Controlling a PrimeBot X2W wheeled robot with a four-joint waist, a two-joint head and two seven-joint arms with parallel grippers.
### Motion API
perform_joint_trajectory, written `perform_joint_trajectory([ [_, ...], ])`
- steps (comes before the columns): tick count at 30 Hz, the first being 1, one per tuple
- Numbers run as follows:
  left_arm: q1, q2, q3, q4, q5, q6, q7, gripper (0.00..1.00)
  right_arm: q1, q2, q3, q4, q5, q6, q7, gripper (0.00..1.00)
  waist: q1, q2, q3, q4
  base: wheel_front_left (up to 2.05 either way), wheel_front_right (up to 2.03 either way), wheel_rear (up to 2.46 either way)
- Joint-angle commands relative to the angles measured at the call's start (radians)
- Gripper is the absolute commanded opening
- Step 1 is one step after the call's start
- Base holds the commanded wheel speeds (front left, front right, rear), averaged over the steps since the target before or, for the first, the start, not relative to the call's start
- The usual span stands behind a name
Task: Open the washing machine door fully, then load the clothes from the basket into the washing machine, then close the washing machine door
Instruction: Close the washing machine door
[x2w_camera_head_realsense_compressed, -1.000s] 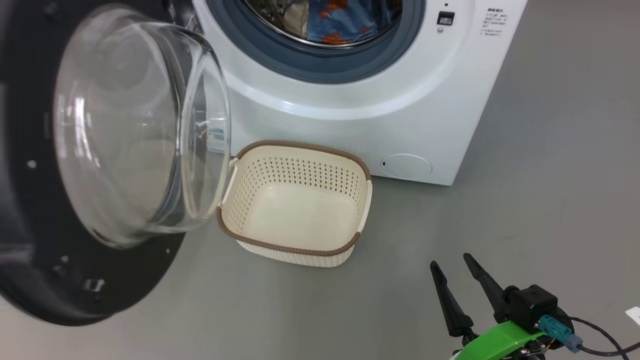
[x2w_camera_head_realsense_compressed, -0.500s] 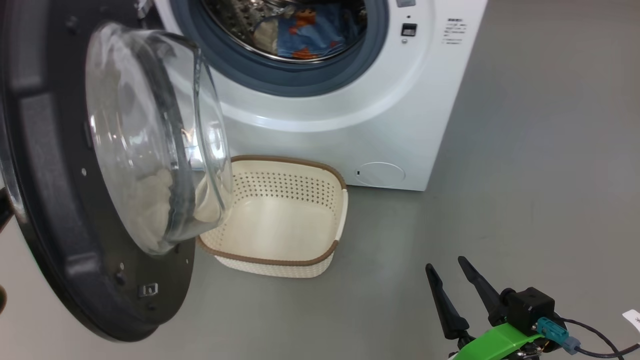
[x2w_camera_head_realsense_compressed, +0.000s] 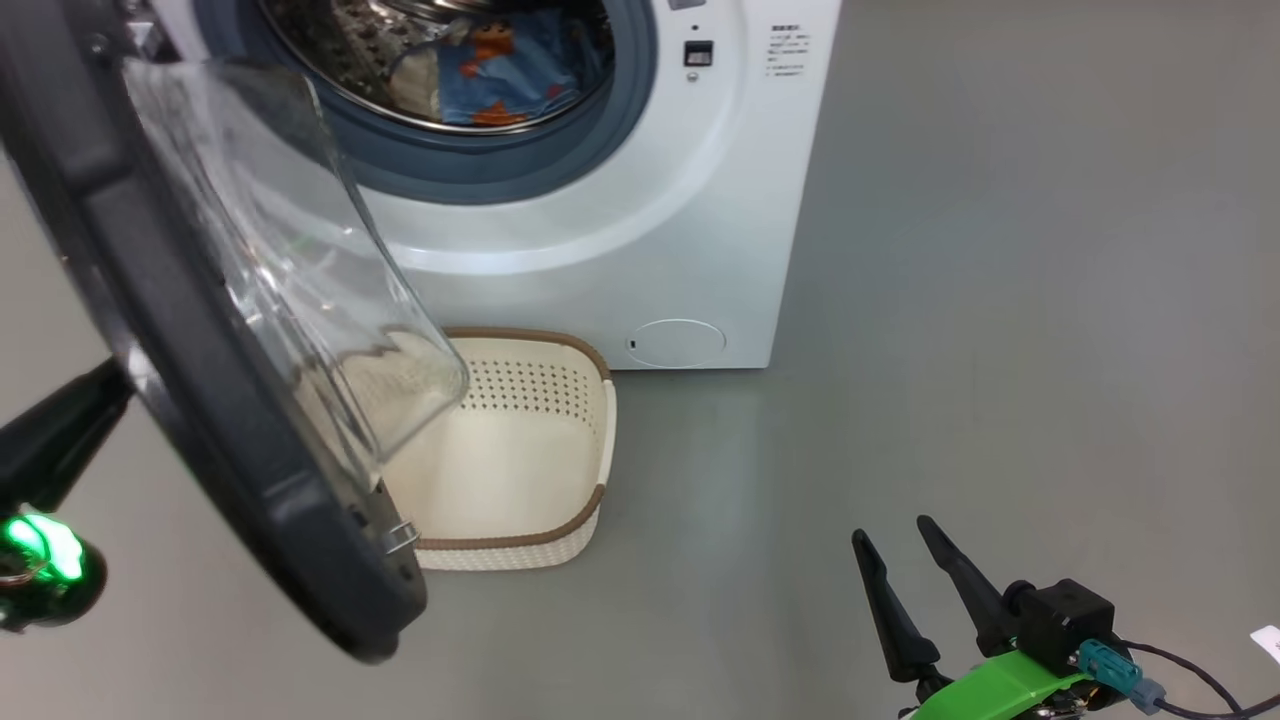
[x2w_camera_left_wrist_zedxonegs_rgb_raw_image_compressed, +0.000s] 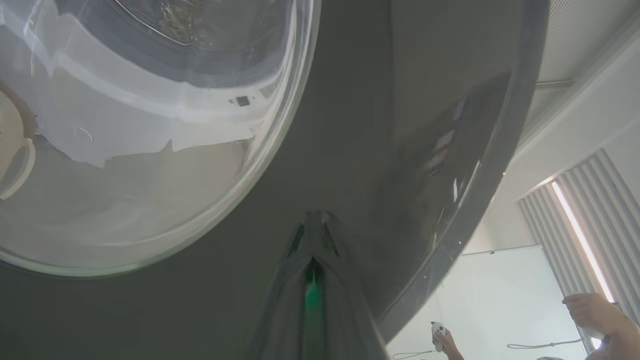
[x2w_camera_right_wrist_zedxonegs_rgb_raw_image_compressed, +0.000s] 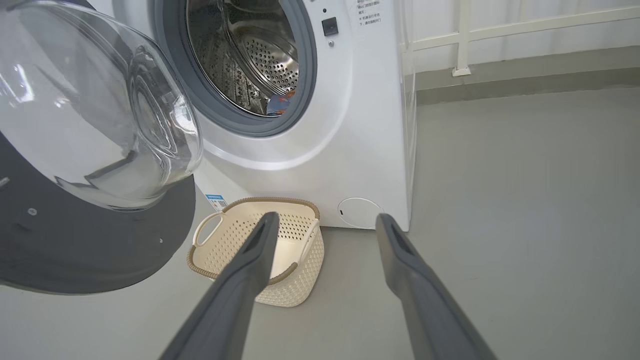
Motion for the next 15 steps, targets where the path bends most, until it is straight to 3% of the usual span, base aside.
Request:
perform_joint_trajectory([
  [1, -0.030, 0.031, 0.012, -0.040, 0.012, -0.001, 0.005, 0.00, -0.004, 0.002, 0.025, -0.027, 0.017, 0.002, -0.012, 1.00, 0.0000, 0.0000, 0.004, -0.018, 0.00, 0.00, 0.00],
  [7, -0.071, 0.006, -0.002, -0.042, 0.028, -0.009, -0.030, 0.00, -0.014, 0.002, 0.031, -0.036, 0.029, 0.002, -0.012, 1.00, 0.0000, 0.0000, 0.032, -0.047, 0.00, 0.00, 0.00],
  [15, -0.124, -0.051, -0.015, -0.014, 0.021, -0.054, -0.067, 0.00, -0.018, 0.002, 0.029, -0.041, 0.028, 0.002, -0.012, 1.00, 0.0000, 0.0000, 0.057, -0.085, 0.00, 0.00, 0.00],
])
